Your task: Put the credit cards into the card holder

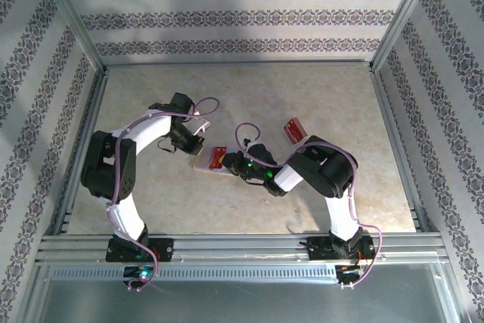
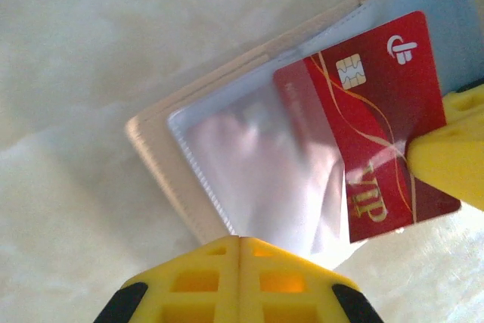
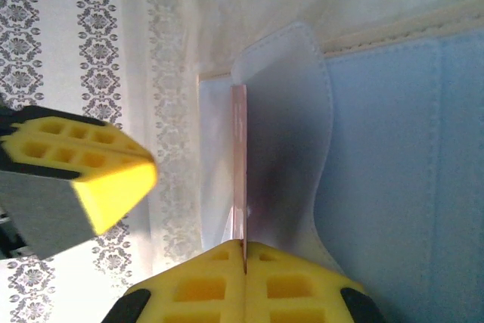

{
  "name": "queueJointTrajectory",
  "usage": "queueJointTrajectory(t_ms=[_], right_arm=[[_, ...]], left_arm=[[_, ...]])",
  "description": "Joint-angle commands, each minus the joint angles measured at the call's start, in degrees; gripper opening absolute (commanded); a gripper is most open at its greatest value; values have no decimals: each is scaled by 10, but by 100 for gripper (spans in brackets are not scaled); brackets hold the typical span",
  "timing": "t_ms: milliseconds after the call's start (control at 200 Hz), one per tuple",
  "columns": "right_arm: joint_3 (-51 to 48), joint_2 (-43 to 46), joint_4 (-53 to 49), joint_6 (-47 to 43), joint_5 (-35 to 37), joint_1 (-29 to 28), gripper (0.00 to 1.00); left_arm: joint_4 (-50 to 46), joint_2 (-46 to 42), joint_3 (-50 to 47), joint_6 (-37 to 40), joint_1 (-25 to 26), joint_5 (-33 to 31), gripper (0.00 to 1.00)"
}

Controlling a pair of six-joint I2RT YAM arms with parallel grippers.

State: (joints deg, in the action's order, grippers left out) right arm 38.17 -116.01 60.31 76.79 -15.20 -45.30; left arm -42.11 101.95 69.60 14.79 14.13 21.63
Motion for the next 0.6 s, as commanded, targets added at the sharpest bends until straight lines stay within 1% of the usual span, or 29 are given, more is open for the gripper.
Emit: queueJointTrajectory(t_ms=[0, 150, 270, 370, 595], right_arm=[[-10, -12, -9, 3, 23, -9, 0], [-8, -14, -11, 4, 21, -12, 0], [-5, -13, -17, 4, 22, -17, 0], [-5, -10, -25, 4, 25, -20, 0], [-8, -6, -40, 7, 33, -25, 2]], left_arm=[[-18, -9, -13, -8, -19, -18, 3], [-7, 14, -18, -14, -20, 12, 3], [-3, 35, -19, -14, -20, 4, 3], [3, 47, -24, -21, -18, 10, 3], [4, 54, -30, -19, 2, 16, 2]])
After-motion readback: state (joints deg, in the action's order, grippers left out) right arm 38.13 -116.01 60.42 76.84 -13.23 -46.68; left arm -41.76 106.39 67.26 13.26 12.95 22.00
